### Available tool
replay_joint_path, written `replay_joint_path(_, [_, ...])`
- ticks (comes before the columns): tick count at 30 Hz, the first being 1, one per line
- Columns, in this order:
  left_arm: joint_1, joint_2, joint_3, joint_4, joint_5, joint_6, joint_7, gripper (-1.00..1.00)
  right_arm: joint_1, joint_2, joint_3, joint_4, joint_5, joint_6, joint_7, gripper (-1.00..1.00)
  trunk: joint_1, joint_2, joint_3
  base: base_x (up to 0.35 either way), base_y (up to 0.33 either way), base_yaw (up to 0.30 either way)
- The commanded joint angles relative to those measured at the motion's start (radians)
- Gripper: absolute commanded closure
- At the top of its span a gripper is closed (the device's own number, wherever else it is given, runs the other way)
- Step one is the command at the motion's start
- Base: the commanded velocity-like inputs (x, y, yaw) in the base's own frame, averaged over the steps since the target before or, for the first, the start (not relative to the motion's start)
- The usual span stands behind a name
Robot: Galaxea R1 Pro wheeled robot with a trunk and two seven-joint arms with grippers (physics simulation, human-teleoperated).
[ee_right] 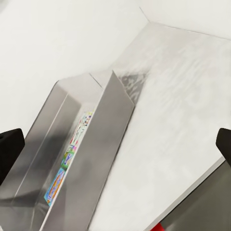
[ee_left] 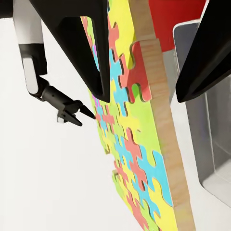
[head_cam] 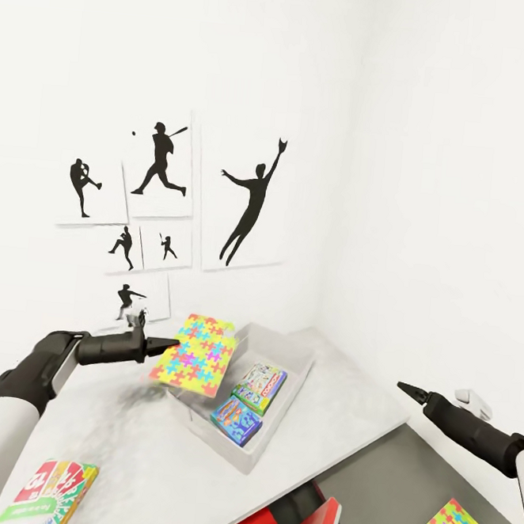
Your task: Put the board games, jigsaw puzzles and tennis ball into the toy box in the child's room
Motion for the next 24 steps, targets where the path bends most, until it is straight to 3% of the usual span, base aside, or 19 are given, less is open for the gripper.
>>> replay_joint_path(1, [-0.013, -0.011, -0.001, 0.0, 0.0, 0.012, 0.012, 1.0, -0.001, 0.0, -0.001, 0.0, 0.009, 0.005, 0.01, -1.0, 0.0, -0.002, -0.002, 0.0, 0.0, 0.0])
replay_joint_path(4, [-0.08, -0.07, -0.002, 0.009, -0.004, 0.017, 0.134, 1.0, -0.001, 0.0, -0.001, 0.0, 0.009, 0.005, 0.01, -1.0, 0.0, -0.002, -0.002, 0.0, 0.0, 0.0])
replay_joint_path(6, [-0.125, -0.122, -0.002, 0.012, -0.006, 0.021, 0.276, 1.0, -0.001, -0.001, -0.002, 0.0, 0.009, 0.005, 0.01, -1.0, 0.0, -0.002, -0.002, 0.0, 0.0, 0.0])
replay_joint_path(11, [-0.205, -0.202, -0.002, 0.03, -0.006, 0.039, 0.503, 1.0, -0.001, -0.001, -0.005, -0.001, 0.009, 0.005, 0.021, -1.0, 0.0, -0.002, -0.002, 0.0, 0.0, 0.0])
replay_joint_path(17, [-0.3, -0.271, -0.002, 0.155, -0.03, 0.032, 0.657, 1.0, 0.0, -0.007, -0.009, -0.002, 0.009, 0.005, 0.115, -1.0, 0.0, -0.002, -0.002, 0.0, 0.0, 0.0])
replay_joint_path(21, [-0.322, -0.287, -0.003, 0.197, -0.058, 0.015, 0.726, 1.0, 0.001, -0.013, -0.015, -0.002, 0.01, 0.005, 0.147, -1.0, 0.0, -0.002, -0.002, 0.0, 0.0, 0.0])
replay_joint_path(24, [-0.326, -0.291, -0.011, 0.206, -0.069, 0.006, 0.741, 1.0, 0.002, -0.014, -0.03, -0.002, 0.009, 0.005, 0.153, -1.0, 0.0, -0.002, -0.002, 0.0, 0.0, 0.0])
